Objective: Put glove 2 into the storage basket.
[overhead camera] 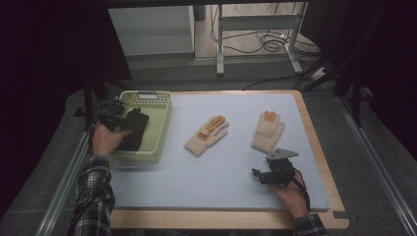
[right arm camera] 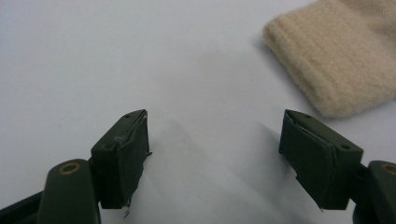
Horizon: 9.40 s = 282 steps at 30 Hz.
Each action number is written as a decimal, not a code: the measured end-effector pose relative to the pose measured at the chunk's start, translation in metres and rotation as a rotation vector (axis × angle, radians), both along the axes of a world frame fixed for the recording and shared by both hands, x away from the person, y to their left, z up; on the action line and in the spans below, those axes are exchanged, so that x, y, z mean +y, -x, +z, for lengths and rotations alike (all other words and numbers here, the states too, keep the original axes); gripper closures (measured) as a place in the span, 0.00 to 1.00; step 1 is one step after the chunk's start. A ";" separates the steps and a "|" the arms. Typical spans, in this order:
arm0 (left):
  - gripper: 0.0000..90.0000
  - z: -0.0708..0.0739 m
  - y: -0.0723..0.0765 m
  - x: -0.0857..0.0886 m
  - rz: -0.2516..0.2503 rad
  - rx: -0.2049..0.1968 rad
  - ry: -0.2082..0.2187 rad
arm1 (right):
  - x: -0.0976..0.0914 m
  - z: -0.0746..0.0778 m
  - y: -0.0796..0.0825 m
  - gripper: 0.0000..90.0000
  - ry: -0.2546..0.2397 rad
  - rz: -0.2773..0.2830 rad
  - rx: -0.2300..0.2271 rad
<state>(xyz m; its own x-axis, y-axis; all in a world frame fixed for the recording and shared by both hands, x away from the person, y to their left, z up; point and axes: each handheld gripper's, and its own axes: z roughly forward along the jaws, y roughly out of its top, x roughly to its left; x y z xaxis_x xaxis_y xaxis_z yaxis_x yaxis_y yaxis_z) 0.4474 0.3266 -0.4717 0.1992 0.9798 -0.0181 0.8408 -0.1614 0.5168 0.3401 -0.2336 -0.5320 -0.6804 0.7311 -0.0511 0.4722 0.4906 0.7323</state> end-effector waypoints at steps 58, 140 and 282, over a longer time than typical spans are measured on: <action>0.00 -0.029 0.154 -0.160 -0.613 -0.314 0.157 | 0.000 0.000 0.000 0.26 0.002 -0.002 0.002; 0.01 -0.080 0.155 -0.148 -0.518 -0.196 0.127 | 0.007 0.056 -0.082 0.63 -0.097 -0.040 -0.024; 0.01 -0.080 0.155 -0.148 -0.525 -0.192 0.122 | 0.150 0.092 -0.087 0.70 -0.040 0.227 -0.033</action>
